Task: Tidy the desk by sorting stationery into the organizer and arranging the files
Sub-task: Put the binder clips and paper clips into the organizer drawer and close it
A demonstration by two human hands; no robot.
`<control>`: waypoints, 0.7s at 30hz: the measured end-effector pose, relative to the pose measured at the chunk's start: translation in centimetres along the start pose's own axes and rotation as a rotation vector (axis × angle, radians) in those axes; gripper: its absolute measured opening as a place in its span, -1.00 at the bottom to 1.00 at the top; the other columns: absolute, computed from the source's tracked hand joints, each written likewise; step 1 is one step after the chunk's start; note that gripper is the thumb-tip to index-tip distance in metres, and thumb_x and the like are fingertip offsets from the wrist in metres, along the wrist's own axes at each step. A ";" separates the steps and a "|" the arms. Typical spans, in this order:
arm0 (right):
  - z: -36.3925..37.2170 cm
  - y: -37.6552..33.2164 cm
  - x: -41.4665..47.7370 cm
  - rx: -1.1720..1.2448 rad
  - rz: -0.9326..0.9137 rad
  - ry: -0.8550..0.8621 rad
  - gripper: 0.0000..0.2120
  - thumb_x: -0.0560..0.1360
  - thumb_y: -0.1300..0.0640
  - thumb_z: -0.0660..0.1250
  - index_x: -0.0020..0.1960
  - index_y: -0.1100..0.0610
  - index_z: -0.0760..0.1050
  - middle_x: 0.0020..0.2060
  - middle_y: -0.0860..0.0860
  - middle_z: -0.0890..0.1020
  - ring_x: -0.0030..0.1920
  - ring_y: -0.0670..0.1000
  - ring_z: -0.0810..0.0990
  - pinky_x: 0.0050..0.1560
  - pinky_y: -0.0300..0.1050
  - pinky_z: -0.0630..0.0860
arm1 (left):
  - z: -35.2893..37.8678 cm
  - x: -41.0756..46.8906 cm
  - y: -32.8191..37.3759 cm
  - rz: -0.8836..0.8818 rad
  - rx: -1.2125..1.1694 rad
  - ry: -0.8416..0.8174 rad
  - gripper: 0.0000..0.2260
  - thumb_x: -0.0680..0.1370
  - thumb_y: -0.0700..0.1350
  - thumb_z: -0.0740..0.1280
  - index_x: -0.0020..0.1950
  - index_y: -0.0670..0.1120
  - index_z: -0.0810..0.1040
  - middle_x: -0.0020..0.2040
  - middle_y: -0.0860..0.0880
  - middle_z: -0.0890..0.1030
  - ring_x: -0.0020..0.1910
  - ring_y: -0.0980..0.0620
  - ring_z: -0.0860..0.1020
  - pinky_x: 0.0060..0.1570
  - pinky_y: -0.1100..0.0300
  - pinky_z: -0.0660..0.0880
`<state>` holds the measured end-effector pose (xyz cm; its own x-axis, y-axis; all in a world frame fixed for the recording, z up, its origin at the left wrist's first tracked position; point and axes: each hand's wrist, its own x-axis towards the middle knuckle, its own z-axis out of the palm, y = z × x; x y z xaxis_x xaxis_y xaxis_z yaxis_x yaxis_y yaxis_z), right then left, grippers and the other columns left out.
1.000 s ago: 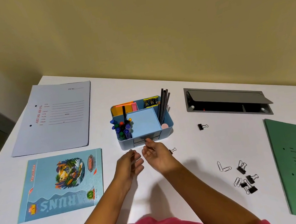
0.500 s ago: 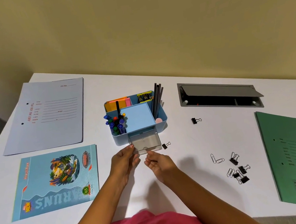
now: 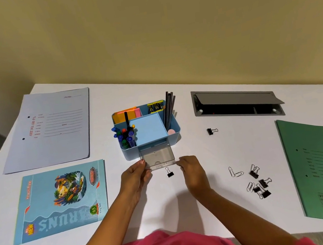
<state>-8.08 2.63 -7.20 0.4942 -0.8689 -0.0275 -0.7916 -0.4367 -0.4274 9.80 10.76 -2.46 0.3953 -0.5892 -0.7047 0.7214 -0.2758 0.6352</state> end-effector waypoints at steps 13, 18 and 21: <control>-3.1 -3.4 0.1 0.044 -0.182 0.229 -0.70 0.34 0.42 0.37 0.02 0.19 0.52 -0.04 0.08 0.55 0.01 -0.04 0.40 -0.08 -0.33 0.43 | -0.3 0.3 -0.3 0.011 0.016 -0.008 -0.82 0.56 -0.19 0.31 0.06 -0.29 0.56 -0.09 -0.22 0.59 -0.23 -0.05 0.55 -0.04 0.10 0.59; -2.8 -6.7 0.6 0.008 -0.318 0.203 -0.57 0.25 0.26 0.57 0.07 0.18 0.55 0.01 0.10 0.60 0.00 0.01 0.53 -0.15 -0.19 0.62 | 0.1 -0.1 0.0 0.017 0.003 -0.011 -0.85 0.57 -0.20 0.30 -0.04 -0.29 0.56 -0.13 -0.24 0.58 -0.22 -0.11 0.47 -0.24 0.19 0.59; -1.9 -7.1 1.4 -0.005 -0.349 0.162 -0.53 0.20 0.26 0.61 0.07 0.16 0.55 0.00 0.08 0.60 -0.04 0.04 0.59 -0.14 -0.22 0.61 | 0.1 -0.1 -0.1 0.015 -0.011 0.005 -0.86 0.57 -0.21 0.29 -0.04 -0.28 0.57 -0.14 -0.22 0.59 -0.15 -0.14 0.49 -0.26 0.23 0.60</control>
<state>-2.44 4.12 -2.45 0.6715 -0.6930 0.2624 -0.5875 -0.7137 -0.3815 9.62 10.75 -2.39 0.4084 -0.5896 -0.6968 0.7216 -0.2589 0.6421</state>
